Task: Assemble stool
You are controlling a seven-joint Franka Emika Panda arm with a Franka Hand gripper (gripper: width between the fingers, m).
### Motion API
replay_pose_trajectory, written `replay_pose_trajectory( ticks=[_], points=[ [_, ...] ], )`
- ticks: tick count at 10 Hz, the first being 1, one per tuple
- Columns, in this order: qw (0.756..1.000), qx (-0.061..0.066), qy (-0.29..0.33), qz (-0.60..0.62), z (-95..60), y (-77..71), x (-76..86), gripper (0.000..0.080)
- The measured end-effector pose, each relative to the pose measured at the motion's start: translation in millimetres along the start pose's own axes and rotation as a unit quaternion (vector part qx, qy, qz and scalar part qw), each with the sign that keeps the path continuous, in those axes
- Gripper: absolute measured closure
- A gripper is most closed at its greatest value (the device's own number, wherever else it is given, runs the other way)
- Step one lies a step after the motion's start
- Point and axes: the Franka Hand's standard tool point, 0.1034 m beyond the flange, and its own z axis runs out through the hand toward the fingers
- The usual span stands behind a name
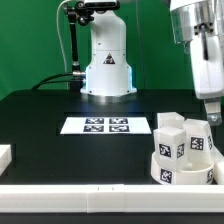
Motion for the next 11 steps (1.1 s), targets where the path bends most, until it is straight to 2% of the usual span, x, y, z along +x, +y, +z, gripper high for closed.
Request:
replay_pose_trajectory(
  ticks=[3,4,6,7,11],
  points=[
    [0.994,-0.001,0.002,-0.114,1.0,0.6,0.6,0.0151],
    [0.984,-0.007,0.005,-0.177,2.0,2.1,0.6,0.0150],
    [0.962,-0.030,0.003,-0.272,-0.9,3.0,-2.2,0.0150],
    [0.941,-0.041,0.005,-0.335,-3.4,1.7,-3.7,0.0150],
    [0.887,-0.043,0.002,-0.461,-4.1,0.1,-2.5,0.0150]
  ],
)
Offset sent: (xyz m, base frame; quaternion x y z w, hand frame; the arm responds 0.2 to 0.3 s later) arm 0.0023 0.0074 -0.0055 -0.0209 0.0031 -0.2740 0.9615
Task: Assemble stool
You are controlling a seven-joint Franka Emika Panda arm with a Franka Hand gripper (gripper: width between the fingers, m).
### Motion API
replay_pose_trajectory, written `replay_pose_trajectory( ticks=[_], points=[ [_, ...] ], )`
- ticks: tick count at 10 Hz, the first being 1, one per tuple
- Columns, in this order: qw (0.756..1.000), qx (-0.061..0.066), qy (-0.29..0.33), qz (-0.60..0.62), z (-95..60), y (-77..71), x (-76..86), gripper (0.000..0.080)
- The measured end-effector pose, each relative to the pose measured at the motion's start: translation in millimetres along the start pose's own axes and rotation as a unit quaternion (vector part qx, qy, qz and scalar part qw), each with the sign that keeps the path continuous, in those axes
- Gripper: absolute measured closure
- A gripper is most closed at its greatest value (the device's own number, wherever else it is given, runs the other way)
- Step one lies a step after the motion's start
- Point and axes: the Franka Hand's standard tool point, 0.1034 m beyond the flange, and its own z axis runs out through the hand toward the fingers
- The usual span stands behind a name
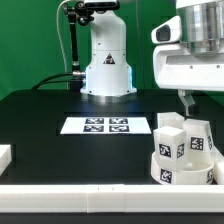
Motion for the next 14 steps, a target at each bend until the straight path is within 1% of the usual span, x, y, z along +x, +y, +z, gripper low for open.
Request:
replay_pose_trajectory(
  ticks=[1,3,4,6,7,9,10,11,13,14],
  points=[
    [0.998,-0.006,0.004,-0.063,0.2,1.1,0.7,0.0150],
    [0.979,-0.029,0.016,-0.200,0.5,2.9,0.8,0.0150],
    [0.965,-0.040,0.021,-0.257,-0.3,2.0,0.7,0.0150],
    [0.928,-0.059,0.024,-0.368,-2.7,-1.4,-0.3,0.0150],
    [0.921,-0.060,0.024,-0.384,-2.8,-1.0,0.9,0.0150],
    [0.890,-0.064,0.021,-0.450,-3.1,0.5,3.4,0.0150],
    [0.881,-0.065,0.020,-0.469,-3.2,0.9,4.1,0.0150],
    [0.854,-0.067,0.017,-0.515,-2.9,1.8,5.5,0.0150],
    [0.790,-0.074,0.010,-0.609,1.7,5.5,8.8,0.0150],
    [0.762,-0.077,0.006,-0.643,2.6,5.9,9.5,0.0150]
  ],
)
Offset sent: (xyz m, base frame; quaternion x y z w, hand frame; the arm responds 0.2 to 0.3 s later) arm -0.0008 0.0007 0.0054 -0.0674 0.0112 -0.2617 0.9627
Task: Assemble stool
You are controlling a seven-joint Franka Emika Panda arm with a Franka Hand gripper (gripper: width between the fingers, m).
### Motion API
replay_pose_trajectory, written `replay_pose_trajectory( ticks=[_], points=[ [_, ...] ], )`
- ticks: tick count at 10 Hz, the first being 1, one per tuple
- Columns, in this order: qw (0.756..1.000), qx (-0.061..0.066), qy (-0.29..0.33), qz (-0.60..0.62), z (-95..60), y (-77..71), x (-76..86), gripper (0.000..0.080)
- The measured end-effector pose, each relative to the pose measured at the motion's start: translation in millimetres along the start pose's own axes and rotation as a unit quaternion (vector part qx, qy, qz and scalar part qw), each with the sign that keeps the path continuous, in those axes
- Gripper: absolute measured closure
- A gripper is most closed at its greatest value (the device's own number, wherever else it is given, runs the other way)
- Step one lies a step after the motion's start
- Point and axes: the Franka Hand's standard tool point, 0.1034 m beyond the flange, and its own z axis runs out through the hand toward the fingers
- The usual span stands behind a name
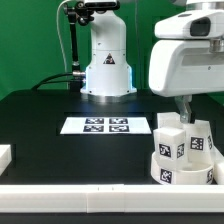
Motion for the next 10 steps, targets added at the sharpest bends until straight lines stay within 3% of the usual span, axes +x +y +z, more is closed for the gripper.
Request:
replay_pose_trajectory(
  ticks=[5,10],
  points=[
    [0.984,-0.017,-0.008,-0.175,5.3,-1.7,-1.1,0.0150],
    [0.983,-0.016,-0.016,-0.181,17.9,-2.1,-5.8,0.0150]
  ],
)
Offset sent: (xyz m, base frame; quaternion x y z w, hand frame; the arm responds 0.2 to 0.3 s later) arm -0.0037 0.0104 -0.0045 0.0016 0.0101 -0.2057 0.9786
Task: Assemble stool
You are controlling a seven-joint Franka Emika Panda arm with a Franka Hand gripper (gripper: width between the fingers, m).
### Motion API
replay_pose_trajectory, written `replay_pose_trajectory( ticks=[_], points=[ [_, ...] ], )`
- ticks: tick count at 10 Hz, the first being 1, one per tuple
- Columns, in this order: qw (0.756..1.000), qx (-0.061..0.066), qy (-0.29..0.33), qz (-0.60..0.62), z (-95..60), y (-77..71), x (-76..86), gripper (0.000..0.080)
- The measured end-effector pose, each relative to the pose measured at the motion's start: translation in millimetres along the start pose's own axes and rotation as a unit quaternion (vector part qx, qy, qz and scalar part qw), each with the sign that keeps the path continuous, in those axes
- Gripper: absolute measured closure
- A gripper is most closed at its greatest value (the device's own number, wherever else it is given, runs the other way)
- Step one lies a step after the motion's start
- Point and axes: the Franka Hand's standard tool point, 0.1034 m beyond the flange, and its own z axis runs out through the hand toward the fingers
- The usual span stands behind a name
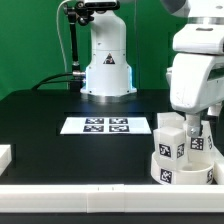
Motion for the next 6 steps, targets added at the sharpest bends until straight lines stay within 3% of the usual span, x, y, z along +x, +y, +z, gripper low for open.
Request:
replay_pose_trajectory(
  ticks=[2,3,4,6],
  points=[
    [1.000,0.000,0.000,0.005,0.3,0.8,-0.7,0.0411],
    [1.000,-0.001,0.001,0.018,-0.7,1.4,0.0,0.0411],
    [1.000,-0.001,0.001,0.025,-0.7,1.6,-0.2,0.0462],
    [0.996,0.000,0.001,0.088,-0.8,1.7,-0.1,0.0462]
  ],
)
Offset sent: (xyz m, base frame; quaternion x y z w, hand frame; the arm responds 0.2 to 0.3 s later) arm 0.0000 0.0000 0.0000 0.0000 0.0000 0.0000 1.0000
